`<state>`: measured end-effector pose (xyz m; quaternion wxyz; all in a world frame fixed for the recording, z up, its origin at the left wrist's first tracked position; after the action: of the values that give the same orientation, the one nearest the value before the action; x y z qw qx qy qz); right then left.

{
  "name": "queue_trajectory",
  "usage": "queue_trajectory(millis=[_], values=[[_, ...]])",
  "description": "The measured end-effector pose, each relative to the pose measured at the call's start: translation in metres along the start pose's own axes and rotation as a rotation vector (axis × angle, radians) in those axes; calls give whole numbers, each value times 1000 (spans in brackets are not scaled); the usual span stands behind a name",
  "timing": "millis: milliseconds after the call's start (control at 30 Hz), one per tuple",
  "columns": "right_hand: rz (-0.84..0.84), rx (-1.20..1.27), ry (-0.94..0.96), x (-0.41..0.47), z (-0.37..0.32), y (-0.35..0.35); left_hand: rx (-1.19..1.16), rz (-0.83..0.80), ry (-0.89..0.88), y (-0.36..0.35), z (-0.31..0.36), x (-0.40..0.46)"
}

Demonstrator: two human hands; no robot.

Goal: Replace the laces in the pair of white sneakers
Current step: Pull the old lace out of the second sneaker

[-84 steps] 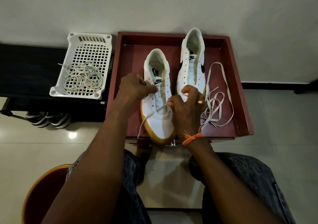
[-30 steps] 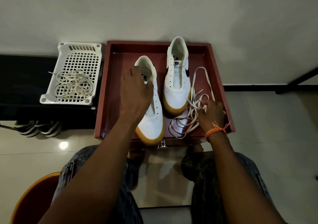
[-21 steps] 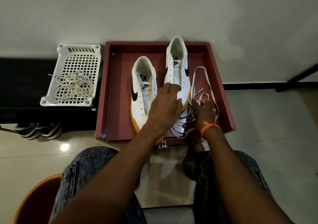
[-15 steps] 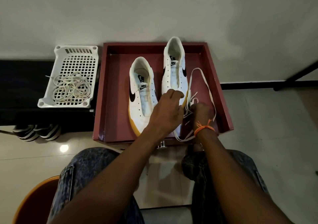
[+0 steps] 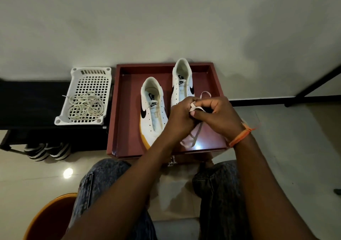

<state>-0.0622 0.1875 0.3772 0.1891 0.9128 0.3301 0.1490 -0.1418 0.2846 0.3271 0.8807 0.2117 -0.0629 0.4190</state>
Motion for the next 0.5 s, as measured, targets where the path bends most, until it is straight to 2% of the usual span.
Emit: queue_trajectory(millis=[100,167,200,267,333,367,500], values=[[131,-16,75,1,-16,18,-34,-6,151,21,17,13],[212,170,-33,3,-17,23,-153,-17,311,34,34,22],[170,306,-117,2,-16,21,-202,-26,374,37,44,26],[-52,491,-208,-7,-16,6,-314,-13,460,44,67,34],[-291,500,-230,-22,-16,-20,-468,1,541,47,87,44],[-348,453,-220,-29,-14,-34,-531,4,571,48,94,49],[-283,331,-250,-35,-21,-58,-665,49,657,56,116,64]])
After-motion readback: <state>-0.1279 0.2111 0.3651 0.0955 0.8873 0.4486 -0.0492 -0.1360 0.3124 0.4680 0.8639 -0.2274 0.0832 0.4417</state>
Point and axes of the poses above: each hand's wrist, its own x-axis towards the middle knuckle, its own y-axis out of the back of the hand, z = x × y, the point moved 2 cm from there along x, towards the middle knuckle, and after that the axes turned 14 degrees about z, right-handed, at the moved point
